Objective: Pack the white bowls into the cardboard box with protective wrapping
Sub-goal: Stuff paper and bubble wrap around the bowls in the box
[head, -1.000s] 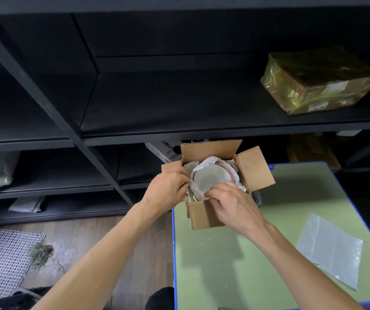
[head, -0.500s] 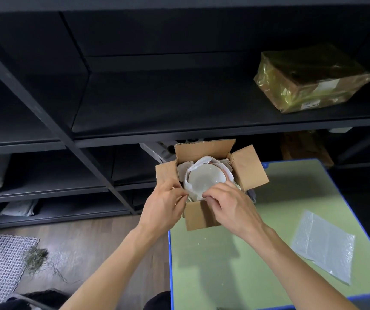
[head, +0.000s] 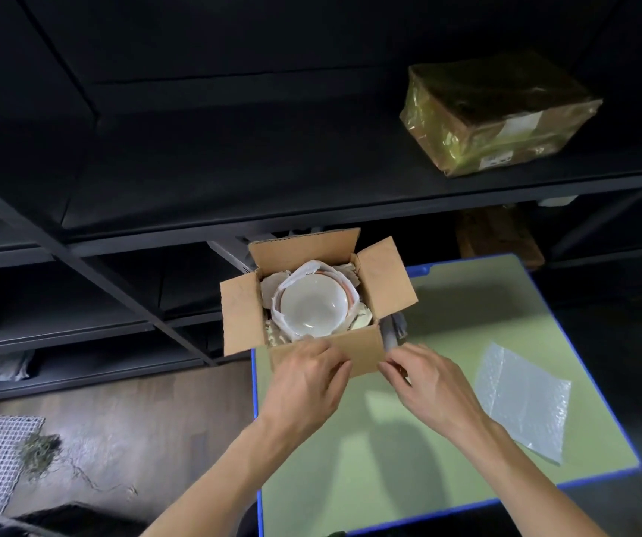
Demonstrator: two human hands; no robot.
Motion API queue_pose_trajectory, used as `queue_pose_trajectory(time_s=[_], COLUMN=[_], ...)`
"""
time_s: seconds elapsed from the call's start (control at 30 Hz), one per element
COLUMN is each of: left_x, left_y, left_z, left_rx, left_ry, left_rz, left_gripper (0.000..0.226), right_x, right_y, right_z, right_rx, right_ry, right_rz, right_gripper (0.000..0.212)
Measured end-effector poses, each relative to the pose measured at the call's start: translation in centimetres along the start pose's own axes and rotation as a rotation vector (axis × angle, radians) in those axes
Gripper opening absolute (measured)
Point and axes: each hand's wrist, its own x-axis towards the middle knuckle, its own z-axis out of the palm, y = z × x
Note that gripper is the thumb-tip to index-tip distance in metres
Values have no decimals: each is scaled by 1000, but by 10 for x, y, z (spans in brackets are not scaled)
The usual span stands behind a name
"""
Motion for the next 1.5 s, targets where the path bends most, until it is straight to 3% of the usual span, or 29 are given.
queue_pose_trajectory(time_s=[0.33,0.43,0.57,0.67,0.8,0.93,1.07,1.27,1.37,1.5], left_x=[19,26,33,32,25,18,17,19,15,19], left_y=[62,74,81,64,30,-3,-27,-40,-47,-43], left_z=[56,63,54,40,17,-1,-11,-8,-4,-9], left_rx=[70,81,113,173,274,351,302,330,286,215], left_ry=[-109,-31,190,323,408,419,331,270,152,209], left_rz=[-75,-101,-127,-246,-339,-496,-556,-472,-503,-574], left_gripper=[27,23,13,11,8,14,22,37,42,62], right_x=[-3,4,16,31,63,99,126,131,129,130], right_y=[80,91,83,57,16,-20,-55,-70,-82,-98], right_z=[-16,-23,-36,-50,-56,-37,-14,10,15,18], right_rx=[51,57,56,76,110,37,-154,-325,-383,-441], right_ry=[-109,-122,-74,-27,15,-62,-179,-135,-146,-182], right_rz=[22,-20,-154,-282,-438,-513,-482,-357,-325,-245], right_gripper=[13,14,12,12,14,23,44,75,79,82])
